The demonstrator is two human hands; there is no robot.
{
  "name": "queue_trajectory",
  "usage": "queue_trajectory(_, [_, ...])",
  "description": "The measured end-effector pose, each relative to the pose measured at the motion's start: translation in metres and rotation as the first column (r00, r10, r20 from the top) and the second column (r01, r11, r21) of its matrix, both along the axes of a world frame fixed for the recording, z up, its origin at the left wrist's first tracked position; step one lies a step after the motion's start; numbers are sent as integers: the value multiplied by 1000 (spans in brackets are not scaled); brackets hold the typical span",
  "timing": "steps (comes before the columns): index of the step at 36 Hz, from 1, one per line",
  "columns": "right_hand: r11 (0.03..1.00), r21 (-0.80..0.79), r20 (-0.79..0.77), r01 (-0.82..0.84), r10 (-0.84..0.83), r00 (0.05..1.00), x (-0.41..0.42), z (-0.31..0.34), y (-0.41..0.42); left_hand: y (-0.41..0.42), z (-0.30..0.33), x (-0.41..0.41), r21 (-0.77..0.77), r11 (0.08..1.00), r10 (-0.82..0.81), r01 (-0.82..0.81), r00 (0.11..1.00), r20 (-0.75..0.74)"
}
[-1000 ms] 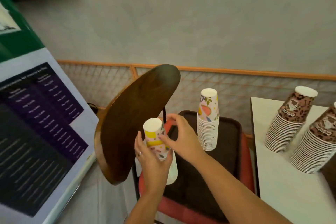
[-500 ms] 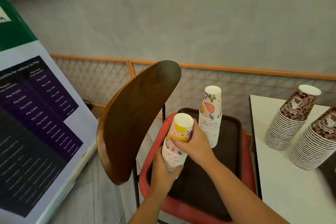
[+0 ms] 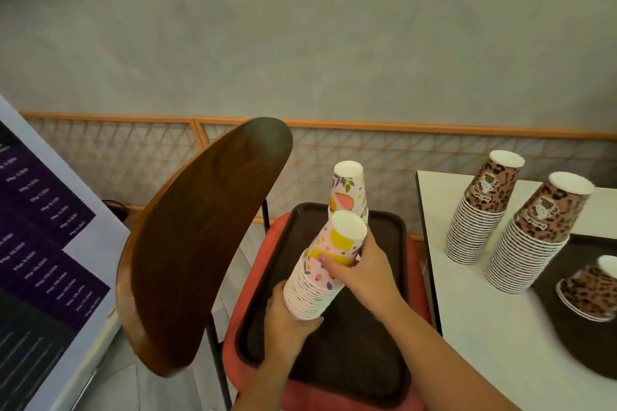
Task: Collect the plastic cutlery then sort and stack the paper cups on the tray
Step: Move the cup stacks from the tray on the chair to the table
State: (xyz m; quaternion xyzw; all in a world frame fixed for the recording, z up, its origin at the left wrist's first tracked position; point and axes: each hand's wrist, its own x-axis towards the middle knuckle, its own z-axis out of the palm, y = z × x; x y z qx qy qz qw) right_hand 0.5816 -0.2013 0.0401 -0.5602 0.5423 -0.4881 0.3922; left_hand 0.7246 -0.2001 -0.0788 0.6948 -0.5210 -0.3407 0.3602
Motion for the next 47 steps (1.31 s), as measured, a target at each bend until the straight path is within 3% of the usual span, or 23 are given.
queue_trajectory(7, [985,-143,28,98,-95,995,-44,25,5,-7,25,-64,-23,992,-125,123,981,-146])
queue_trajectory(16, [938,-285,-51,199,-222,974,-128,43,2,-20,41,-166,6,948,-304,319,908,-288])
queue_trajectory(24, [915,-272,-96,299,-335,937,-195,28,-14,-40,34,-236,60,913,-372,403,886,-276])
queue_trajectory(31, [926,-270,-94,263,-297,950,-229,12,-30,-52,26,-275,33,892,-435,451,877,-205])
queue_trajectory(42, [920,-291,-103,262,-302,948,-245,-9,-40,-54,18,-290,26,888,-451,460,879,-153])
queue_trajectory(47, [861,-379,-171,339,-425,889,-241,-6,-38,-50,10,-287,59,888,-447,456,886,-120])
